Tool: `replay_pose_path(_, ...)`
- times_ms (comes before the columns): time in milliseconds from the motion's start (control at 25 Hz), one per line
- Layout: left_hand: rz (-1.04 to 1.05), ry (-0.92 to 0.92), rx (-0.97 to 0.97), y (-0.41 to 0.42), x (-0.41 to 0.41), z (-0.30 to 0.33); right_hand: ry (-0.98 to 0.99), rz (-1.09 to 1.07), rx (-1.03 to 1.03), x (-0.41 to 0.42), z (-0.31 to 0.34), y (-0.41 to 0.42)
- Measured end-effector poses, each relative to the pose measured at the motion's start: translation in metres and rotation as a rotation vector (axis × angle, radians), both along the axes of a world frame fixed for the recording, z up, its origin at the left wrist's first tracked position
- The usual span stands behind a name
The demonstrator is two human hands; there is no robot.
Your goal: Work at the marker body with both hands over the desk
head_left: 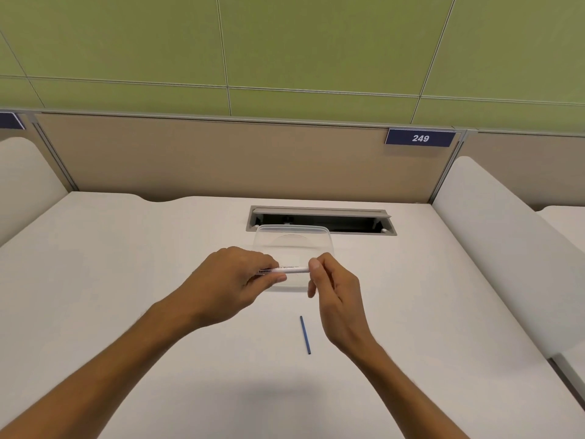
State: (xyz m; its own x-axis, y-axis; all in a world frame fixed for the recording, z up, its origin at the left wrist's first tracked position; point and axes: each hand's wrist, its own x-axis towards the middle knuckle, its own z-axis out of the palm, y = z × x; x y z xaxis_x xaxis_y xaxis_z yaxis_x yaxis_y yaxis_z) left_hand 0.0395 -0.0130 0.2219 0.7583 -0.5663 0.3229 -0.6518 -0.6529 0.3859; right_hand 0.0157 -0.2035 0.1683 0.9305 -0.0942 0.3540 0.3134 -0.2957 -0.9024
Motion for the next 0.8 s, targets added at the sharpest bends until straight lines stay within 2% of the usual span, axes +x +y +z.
replay_pose_path(160,0.011,-0.132,0.032,0.0,-0.005,-0.002,0.147,0.019,0.146,0.004,0.003,-0.003)
replay_pose_path(360,0.023,-0.135,0.003,0.0,-0.005,-0.005,0.121,0.034,0.054,0.0,0.003,-0.005)
replay_pose_path(560,-0.013,0.11,-0.178,0.003,0.0,-0.006,-0.04,0.022,-0.093,-0.004,0.003,-0.005)
replay_pose_path(800,-0.078,0.408,-0.291,0.009,0.003,-0.007,-0.146,0.042,-0.2,-0.005,-0.002,-0.011)
